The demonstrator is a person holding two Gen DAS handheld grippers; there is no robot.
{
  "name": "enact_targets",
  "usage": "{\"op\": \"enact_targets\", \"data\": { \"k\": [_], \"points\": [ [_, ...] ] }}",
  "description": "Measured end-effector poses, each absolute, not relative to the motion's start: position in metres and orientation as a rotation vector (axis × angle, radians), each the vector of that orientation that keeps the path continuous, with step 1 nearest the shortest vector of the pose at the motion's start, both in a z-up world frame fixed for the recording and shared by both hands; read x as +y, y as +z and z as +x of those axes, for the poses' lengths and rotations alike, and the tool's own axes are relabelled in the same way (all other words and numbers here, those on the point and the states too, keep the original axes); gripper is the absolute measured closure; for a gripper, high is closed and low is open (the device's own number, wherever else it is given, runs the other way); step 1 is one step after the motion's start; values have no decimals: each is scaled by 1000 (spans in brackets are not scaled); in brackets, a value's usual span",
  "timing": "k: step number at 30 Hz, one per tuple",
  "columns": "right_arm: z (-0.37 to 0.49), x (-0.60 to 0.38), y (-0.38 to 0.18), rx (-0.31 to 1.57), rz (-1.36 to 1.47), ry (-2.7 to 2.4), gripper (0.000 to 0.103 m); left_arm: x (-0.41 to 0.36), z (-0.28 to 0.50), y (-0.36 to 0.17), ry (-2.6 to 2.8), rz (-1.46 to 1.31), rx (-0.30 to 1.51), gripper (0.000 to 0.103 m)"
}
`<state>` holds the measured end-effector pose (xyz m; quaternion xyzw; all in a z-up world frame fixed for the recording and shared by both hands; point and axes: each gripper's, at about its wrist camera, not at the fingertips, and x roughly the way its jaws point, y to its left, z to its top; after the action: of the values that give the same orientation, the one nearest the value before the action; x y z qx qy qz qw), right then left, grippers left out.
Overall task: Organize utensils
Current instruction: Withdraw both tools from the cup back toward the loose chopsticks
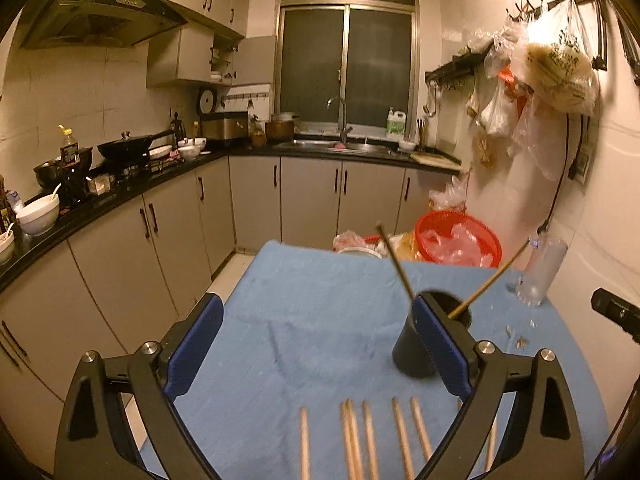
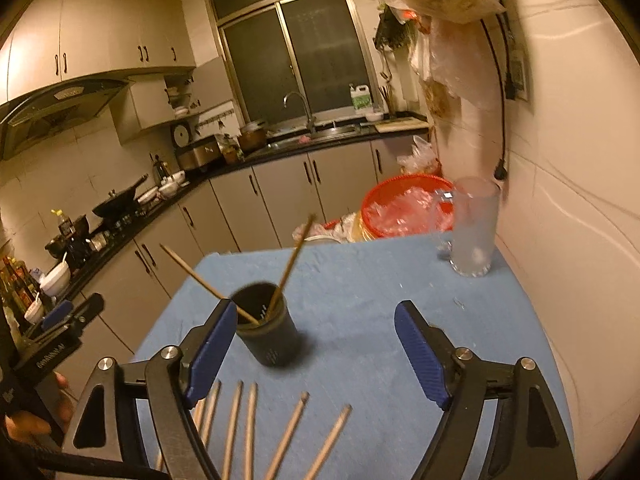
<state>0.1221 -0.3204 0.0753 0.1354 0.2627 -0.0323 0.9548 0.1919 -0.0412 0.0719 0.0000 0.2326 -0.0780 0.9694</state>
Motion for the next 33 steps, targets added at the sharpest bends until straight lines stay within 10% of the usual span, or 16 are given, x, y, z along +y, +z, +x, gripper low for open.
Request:
{"op": "enact_targets", "data": {
  "k": [7,14,18,29,33],
  "points": [
    [112,-338,25,673,248,-69,18,-11,188,29,-111,110,601,8],
    [144,-363,-42,973,477,2,68,-8,208,-13,-118,125,773,9],
    [167,-357,-60,1059,530,3,71,-12,225,-27,-135,98,877,25],
    [206,-330,-84,1184,455,-63,71,-23,263,-53,-107,53,1017,27],
    [208,-332,-81,1200,453,-76,71,-27,277,-64,-132,30,1127,47]
  ]
}}
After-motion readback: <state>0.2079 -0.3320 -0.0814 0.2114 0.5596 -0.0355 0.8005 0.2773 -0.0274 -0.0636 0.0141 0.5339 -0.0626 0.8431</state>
